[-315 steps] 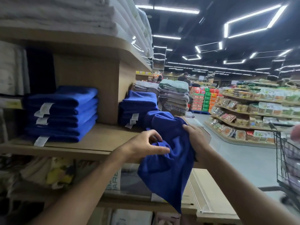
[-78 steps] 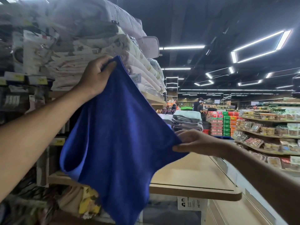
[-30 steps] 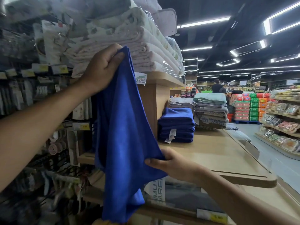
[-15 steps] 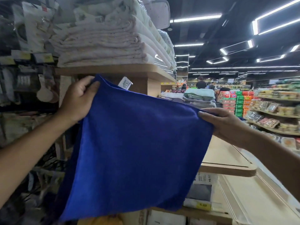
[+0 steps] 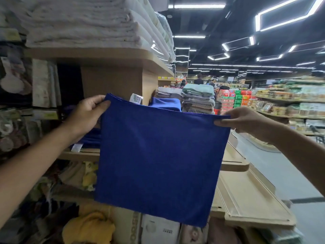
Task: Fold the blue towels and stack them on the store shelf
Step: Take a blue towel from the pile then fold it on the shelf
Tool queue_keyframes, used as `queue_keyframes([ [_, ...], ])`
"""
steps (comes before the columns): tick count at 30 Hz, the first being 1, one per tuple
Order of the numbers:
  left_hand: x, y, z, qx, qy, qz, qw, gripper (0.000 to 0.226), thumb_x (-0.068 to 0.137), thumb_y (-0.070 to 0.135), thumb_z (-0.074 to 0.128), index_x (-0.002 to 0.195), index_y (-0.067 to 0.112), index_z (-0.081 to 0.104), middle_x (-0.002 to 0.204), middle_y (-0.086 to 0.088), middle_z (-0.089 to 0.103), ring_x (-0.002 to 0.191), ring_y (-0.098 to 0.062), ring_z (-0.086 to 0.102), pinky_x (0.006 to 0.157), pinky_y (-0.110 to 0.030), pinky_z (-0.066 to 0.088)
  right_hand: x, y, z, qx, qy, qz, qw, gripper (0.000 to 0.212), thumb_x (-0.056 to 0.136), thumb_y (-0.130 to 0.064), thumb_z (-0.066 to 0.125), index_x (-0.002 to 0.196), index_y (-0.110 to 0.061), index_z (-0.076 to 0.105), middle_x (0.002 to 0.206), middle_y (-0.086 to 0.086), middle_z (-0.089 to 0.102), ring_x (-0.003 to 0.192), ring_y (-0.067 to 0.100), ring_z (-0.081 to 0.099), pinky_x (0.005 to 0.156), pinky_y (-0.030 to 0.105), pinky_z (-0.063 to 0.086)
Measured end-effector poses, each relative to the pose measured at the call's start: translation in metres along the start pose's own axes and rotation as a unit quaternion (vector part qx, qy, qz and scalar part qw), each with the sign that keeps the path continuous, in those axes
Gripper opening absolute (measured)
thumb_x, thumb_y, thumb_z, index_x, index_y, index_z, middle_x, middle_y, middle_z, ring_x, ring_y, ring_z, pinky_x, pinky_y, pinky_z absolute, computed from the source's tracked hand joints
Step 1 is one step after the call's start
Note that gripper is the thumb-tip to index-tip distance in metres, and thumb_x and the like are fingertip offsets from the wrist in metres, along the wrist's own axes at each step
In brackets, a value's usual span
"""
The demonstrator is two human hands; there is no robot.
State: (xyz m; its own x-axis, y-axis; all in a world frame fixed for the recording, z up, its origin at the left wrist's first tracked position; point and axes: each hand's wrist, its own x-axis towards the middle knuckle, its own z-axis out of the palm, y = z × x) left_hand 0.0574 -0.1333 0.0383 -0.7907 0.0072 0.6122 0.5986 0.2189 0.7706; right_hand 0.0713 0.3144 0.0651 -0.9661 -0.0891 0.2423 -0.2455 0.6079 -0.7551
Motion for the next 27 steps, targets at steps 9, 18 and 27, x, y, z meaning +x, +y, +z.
queue_keyframes([
  [9,0.048,-0.018,0.03,-0.075,0.019,-0.121,0.99,0.019,0.1,0.037,0.059,0.085,0.025,0.062,0.079,0.009,0.069,0.066,-0.009,0.065,0.054,-0.026,0.054,0.043,0.017,-0.017,0.145,0.037,0.046,0.988,0.021,0.084,-0.033,0.077,0.092,-0.014,0.081,0.075,0.002,0.065,0.048,0.003,0.048,0.042,0.015,0.04],
  [18,0.115,-0.042,0.074,-0.132,0.082,-0.214,0.964,0.02,0.1,0.02,0.06,0.08,0.019,0.058,0.06,0.003,0.064,0.041,-0.007,0.058,0.041,-0.017,0.046,0.11,0.021,-0.015,0.105,0.146,0.045,0.983,0.019,0.09,-0.039,0.075,0.091,-0.02,0.076,0.081,0.002,0.073,0.051,0.002,0.066,0.051,0.017,0.056],
  [27,0.155,-0.057,0.1,-0.179,0.118,-0.222,0.951,0.018,0.1,0.022,0.061,0.082,0.019,0.061,0.063,0.003,0.063,0.047,-0.01,0.055,0.04,-0.016,0.043,0.152,0.024,-0.017,0.109,0.188,0.023,0.976,0.023,0.096,-0.027,0.071,0.11,-0.01,0.07,0.103,0.009,0.073,0.069,0.012,0.07,0.059,0.023,0.058],
])
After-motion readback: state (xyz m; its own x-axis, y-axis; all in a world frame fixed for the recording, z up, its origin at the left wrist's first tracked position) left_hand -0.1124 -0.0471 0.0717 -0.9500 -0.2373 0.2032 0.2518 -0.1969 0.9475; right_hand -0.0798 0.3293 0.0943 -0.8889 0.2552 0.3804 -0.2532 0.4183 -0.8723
